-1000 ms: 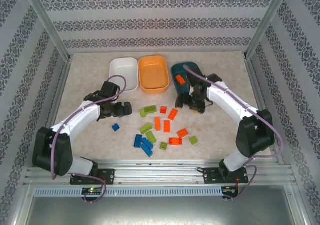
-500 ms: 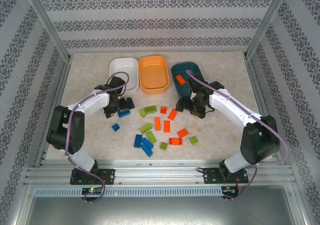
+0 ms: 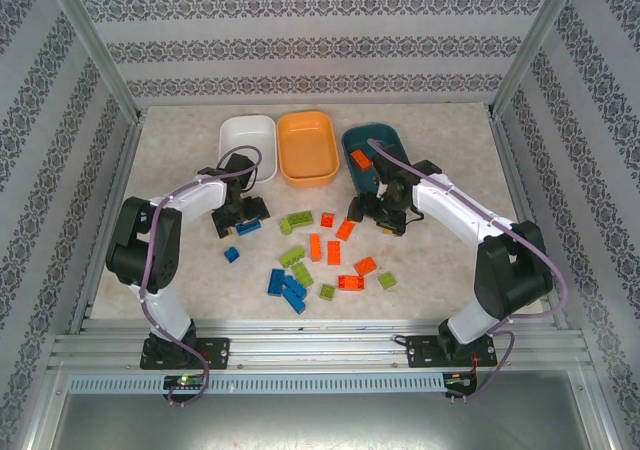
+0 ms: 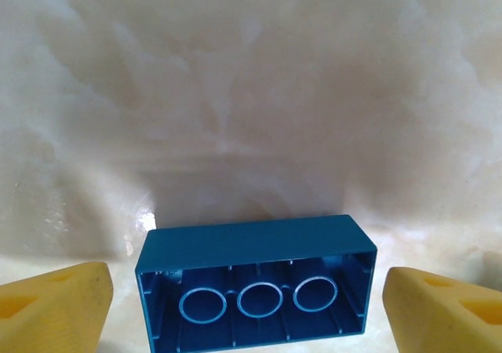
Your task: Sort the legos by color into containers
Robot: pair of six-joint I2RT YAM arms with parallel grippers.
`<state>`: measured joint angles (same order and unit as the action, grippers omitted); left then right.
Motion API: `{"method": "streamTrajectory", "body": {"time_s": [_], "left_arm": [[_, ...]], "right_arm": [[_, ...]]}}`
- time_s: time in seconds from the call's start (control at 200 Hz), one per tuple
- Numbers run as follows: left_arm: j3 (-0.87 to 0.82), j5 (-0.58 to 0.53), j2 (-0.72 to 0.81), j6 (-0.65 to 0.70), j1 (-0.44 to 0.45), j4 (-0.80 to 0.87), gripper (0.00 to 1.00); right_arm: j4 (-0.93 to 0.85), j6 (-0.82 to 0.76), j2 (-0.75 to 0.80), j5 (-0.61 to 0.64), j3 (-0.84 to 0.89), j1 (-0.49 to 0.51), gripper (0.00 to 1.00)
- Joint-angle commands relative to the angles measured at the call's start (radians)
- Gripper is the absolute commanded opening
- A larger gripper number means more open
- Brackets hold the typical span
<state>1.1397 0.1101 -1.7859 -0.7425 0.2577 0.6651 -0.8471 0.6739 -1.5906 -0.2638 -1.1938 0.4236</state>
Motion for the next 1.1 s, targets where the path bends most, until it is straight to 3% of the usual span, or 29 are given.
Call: {"method": "streamTrajectory", "body": {"time_s": [0.0, 0.29, 0.39, 0.53, 0.899, 1.094], "left_arm": [[0.009, 0.005, -0.019, -0.012, -0.021, -0.011, 0.87], [-0.009, 0.037, -0.034, 0.002, -0.042, -0.034, 0.72], [-0.024, 0.052, -0.024, 0.001, -0.047, -0.049, 0.63], [-0.034, 0.058, -0.002, 0.010, -0.050, -0.046, 0.59], [-0.030, 0.063, 0.226, 0.043, -0.053, 0.025, 0.58], [0.112, 0.053, 0.257, 0.076, -0.061, 0.075, 0.58]], "right_arm": [[-0.001, -0.014, -0.010, -0.015, -0.021, 0.007, 0.82], [-0.005, -0.008, -0.006, -0.013, -0.025, 0.008, 0.82], [-0.007, -0.005, -0.003, -0.014, -0.031, 0.010, 0.82], [-0.010, -0.002, 0.000, -0.012, -0.030, 0.013, 0.82], [0.000, 0.004, 0.033, 0.000, 0.011, 0.024, 0.82], [0.014, 0.018, 0.069, 0.006, 0.063, 0.026, 0.82]]}}
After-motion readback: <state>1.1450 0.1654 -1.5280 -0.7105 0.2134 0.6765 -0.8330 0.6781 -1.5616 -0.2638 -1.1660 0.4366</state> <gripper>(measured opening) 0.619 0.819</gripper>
